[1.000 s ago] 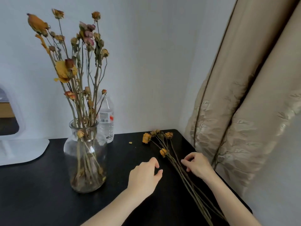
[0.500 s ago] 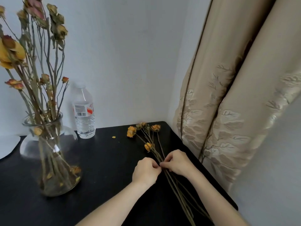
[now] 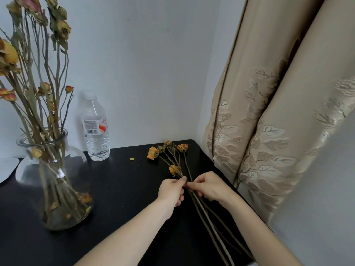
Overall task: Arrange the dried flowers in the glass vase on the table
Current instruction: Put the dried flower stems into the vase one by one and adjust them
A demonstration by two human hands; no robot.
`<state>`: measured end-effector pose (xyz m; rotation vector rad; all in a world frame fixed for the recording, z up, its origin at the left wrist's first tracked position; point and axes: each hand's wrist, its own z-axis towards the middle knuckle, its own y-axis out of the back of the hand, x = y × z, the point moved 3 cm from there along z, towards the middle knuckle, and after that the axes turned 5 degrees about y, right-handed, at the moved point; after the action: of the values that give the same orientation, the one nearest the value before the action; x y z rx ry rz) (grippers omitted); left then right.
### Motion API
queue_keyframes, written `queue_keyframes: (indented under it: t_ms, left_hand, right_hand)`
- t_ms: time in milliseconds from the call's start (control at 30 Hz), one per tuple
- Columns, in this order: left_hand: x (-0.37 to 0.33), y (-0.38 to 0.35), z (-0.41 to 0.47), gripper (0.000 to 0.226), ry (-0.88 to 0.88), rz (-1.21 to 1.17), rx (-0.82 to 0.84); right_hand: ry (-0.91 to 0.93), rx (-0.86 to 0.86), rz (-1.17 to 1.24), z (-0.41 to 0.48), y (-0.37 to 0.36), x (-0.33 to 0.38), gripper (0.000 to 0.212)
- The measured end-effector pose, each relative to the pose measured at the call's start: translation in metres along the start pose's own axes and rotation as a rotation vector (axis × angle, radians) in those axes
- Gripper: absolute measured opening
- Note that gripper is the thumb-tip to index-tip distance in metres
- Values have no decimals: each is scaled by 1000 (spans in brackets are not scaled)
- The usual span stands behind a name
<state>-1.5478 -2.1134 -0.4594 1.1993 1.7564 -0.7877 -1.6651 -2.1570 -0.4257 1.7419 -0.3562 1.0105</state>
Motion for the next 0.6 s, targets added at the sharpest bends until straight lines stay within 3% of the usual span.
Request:
queue_keyframes:
  t_ms: [300, 600]
  left_hand:
    - [1, 5, 1, 15, 109, -175, 25]
    - [-4, 17, -3, 12, 69, -93, -13]
  right_hand:
    - [23, -6, -6, -2, -3, 2, 31]
    - [72, -119, 21, -1, 11, 18, 28]
